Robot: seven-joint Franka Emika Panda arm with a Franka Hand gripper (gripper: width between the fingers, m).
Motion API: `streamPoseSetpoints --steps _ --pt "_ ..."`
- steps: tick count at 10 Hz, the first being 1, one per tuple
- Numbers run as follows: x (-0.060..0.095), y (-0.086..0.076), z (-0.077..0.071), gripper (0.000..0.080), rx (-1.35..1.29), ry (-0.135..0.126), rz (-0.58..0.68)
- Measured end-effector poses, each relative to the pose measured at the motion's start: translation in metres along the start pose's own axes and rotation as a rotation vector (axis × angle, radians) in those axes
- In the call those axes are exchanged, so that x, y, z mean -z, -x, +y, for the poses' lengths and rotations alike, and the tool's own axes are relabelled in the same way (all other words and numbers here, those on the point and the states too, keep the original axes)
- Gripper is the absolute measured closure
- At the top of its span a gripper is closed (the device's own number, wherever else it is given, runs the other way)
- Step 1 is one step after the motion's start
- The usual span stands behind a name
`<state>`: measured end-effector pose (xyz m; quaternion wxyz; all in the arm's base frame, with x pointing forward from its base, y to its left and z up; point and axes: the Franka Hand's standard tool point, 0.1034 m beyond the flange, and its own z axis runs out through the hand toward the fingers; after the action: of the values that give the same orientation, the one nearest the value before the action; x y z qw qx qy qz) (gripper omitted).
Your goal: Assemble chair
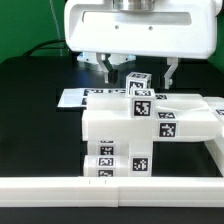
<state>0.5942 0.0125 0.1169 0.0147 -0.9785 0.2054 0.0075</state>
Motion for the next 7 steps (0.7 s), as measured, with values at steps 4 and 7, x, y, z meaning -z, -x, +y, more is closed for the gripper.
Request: streamPoseSetpoints --steps 4,7 --pt "0.0000 -0.0002 0.0000 0.0517 -0.010 0.000 0.000" --pt "0.0000 -0.0002 0.0000 0.0512 -0.064 0.000 0.000"
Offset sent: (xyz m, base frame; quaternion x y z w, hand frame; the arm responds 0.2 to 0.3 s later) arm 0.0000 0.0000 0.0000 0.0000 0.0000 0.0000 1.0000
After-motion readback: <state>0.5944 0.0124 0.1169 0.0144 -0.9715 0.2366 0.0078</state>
